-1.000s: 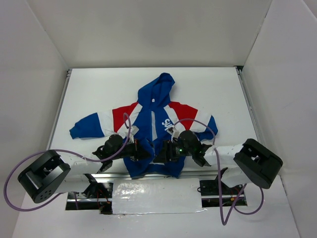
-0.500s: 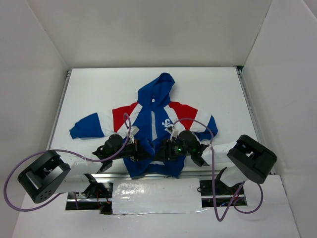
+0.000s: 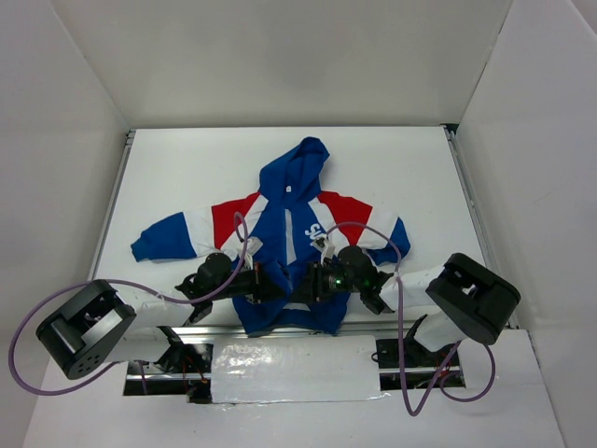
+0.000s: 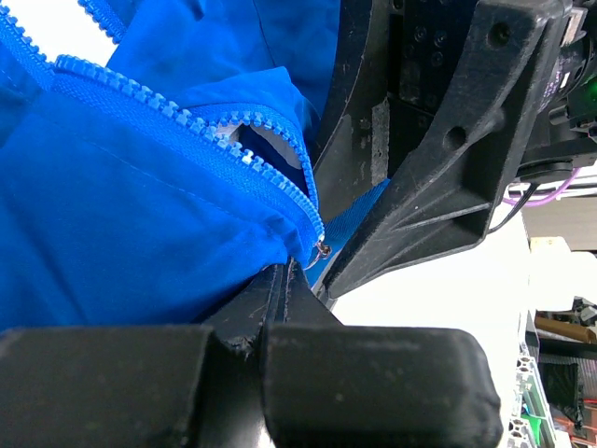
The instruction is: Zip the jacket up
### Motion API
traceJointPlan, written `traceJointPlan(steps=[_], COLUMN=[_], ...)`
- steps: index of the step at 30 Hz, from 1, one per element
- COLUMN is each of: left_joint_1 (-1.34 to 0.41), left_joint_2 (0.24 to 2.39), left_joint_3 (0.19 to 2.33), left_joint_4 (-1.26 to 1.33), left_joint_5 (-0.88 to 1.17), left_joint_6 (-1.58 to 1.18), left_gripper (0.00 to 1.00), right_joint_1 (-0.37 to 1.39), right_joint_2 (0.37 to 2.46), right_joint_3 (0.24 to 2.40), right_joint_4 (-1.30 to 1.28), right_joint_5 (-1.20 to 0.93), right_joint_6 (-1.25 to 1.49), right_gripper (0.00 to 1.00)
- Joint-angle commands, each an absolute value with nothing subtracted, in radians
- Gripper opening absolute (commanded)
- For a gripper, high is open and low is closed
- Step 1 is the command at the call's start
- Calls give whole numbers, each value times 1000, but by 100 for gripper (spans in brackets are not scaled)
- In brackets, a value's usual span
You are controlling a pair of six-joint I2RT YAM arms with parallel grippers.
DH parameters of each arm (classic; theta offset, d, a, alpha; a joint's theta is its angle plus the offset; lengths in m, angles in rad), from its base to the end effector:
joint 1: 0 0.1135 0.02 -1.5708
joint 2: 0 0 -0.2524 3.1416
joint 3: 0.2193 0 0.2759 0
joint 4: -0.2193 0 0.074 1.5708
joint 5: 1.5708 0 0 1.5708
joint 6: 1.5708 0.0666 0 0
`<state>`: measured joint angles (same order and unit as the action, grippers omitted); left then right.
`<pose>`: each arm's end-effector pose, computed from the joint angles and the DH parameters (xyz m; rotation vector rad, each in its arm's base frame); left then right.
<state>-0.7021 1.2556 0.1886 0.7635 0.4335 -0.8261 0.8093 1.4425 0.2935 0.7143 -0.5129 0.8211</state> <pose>0.1748 -0.1845 0.1064 0.2082 2.1086 -1.3958 0.1644 0.2198 0.0871 -0.3677 2.2800 1.4677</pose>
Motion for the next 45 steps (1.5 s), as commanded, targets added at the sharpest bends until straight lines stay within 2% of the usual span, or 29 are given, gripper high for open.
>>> traceJointPlan(steps=[1,9,18,31,45], left_joint_1=[-699,-699,-699,-699,-699], left_joint_2=[1259,1262,1278,1281,1278], left_joint_3=[202,216,219,215,215], left_joint_4=[816,799,813,818,830], left_joint_5=[451,440,451,451,460], left_joint_6=[-828,-822,-824,-825,-831], left_gripper=[0,0,0,0,0], right_joint_1=[813,813,815,813,813], right_joint_2=[1447,1482,1466,1463,1532], right_joint_3=[285,255,232,239,264], right_joint_4=[770,848,914,914,963], right_joint_5=[-528,-571,-588,-597,-604], right_joint_6=[813,847,861,851,868], right_gripper=[48,54,52,39,30])
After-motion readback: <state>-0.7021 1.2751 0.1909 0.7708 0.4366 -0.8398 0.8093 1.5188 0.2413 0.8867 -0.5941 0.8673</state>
